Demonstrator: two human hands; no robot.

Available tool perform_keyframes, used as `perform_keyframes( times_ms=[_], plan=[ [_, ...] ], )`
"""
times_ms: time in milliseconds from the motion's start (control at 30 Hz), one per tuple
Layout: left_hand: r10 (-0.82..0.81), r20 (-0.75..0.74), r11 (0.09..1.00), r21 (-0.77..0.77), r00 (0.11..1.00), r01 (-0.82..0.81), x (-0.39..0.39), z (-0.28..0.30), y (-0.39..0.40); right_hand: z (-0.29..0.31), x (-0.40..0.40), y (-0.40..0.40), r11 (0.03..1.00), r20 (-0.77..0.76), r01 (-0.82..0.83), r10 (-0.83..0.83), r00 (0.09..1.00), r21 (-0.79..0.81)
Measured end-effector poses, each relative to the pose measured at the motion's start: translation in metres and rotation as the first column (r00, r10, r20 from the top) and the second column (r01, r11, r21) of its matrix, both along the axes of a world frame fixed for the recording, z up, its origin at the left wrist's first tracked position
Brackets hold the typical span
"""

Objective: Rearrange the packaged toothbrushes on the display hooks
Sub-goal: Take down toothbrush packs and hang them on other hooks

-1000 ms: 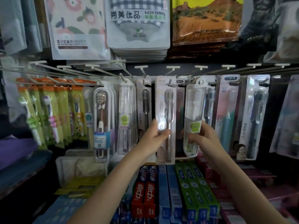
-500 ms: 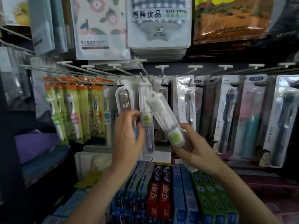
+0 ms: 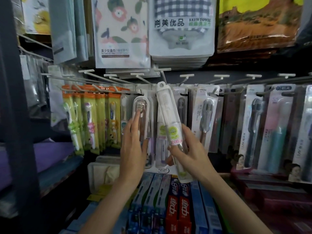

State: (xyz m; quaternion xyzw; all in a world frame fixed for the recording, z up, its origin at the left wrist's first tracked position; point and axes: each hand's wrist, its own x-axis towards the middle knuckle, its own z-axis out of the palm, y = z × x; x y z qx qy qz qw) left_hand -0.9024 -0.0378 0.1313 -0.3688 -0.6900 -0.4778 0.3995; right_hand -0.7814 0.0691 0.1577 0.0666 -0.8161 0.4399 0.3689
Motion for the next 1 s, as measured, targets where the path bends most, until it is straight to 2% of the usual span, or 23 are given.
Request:
perform_keyframes(
  times_ms=[100, 333, 500, 667, 767, 833, 867, 900, 933, 1000],
  plan=[
    [-0.003, -0.033, 1.0, -0.005, 0.999, 0.003, 0.0, -0.001, 0.0, -0.007, -0.001, -0.003, 0.999, -0.025, -0.026, 0.025, 0.999, -0.045],
    [0.083, -0.044, 0.996, 0.02, 0.996, -0.082, -0.002, -0.013, 0.004, -0.011, -0.004, -0.003, 0.999, -0.027, -0.032, 0.031, 0.999, -0.038],
    [0.069, -0.019, 0.997, 0.028, 0.997, -0.069, -0.007, -0.014, 0.009, -0.019, -0.015, 0.009, 0.982, 0.005, -0.142, 0.143, 0.99, -0.126],
    [0.058, -0.034, 0.998, 0.012, 0.998, -0.057, -0.004, -0.015, 0.009, -0.037, -0.029, 0.009, 0.986, 0.046, -0.088, 0.095, 0.994, -0.141],
    [0.041, -0.031, 0.999, -0.011, 0.999, -0.041, 0.001, -0.012, 0.006, -0.042, -0.027, 0.001, 0.992, 0.113, 0.091, -0.081, 0.99, -0.088],
    [0.027, -0.018, 0.999, -0.026, 0.999, -0.027, 0.002, -0.011, 0.002, -0.053, -0.017, 0.005, 0.946, 0.121, 0.303, -0.316, 0.941, 0.115],
    [0.024, -0.02, 0.999, -0.031, 1.0, -0.025, 0.002, -0.01, 0.0, -0.056, -0.008, 0.009, 0.889, 0.045, 0.412, -0.428, 0.903, 0.2],
    [0.024, -0.023, 0.999, -0.035, 0.999, -0.025, 0.003, -0.009, -0.002, -0.054, 0.002, 0.016, 0.84, -0.072, 0.502, -0.498, 0.864, 0.207],
    [0.025, -0.023, 0.999, -0.039, 0.999, -0.026, 0.004, -0.008, -0.003, -0.047, 0.012, 0.025, 0.816, -0.168, 0.559, -0.536, 0.827, 0.148],
    [0.035, -0.017, 0.999, -0.036, 0.999, -0.036, 0.007, -0.007, -0.003, -0.025, 0.031, 0.048, 0.785, -0.242, 0.619, -0.596, 0.766, 0.028]
  ],
)
